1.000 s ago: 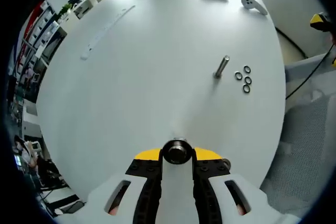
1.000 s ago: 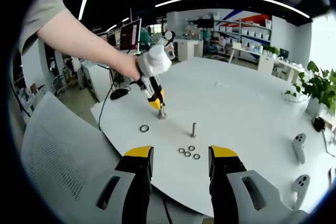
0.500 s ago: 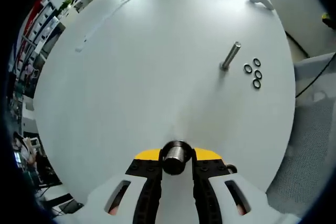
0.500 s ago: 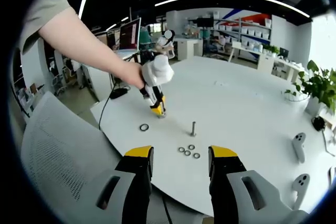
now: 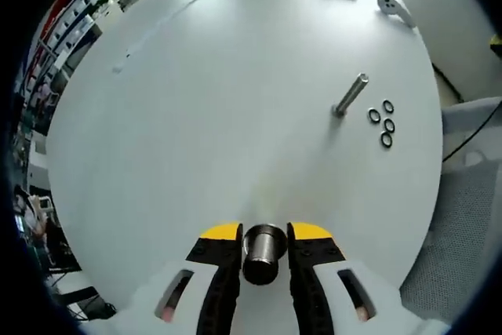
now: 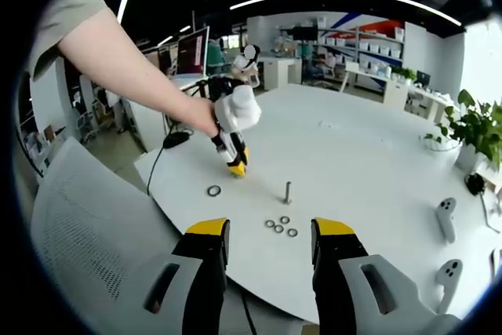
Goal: Place the washer onto the threaded stud by aligning its center hole with the stud, sliding it down to the base, and recovering from edge contact or off-axis alignment until the washer reaches the visible bottom stop.
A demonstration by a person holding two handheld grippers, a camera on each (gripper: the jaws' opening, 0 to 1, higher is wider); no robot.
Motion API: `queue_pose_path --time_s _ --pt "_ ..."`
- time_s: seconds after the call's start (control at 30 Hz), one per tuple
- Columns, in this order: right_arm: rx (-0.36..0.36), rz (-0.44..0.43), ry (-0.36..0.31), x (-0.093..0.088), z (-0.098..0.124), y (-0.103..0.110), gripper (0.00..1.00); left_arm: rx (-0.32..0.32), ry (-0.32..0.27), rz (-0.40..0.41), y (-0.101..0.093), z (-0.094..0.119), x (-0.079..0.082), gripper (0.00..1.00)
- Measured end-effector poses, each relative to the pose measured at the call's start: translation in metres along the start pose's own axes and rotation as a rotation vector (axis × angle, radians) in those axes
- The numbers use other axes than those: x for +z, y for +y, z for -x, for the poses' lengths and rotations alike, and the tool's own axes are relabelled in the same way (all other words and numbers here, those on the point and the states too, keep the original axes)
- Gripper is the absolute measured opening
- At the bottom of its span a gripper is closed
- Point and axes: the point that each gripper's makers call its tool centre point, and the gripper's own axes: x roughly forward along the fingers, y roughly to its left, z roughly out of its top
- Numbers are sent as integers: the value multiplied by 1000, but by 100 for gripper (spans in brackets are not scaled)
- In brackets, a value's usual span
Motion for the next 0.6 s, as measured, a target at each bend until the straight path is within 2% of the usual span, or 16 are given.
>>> queue_pose_path --time_s 0.27,0.5,0.6 --pt "5 4 4 0 -1 1 44 15 -57 67 6 14 5 24" --pt "4 -1 -4 1 -1 0 44 44 -109 116 12 33 3 34" --pt "8 2 6 -1 -1 2 44 53 -141 137 15 41 1 35"
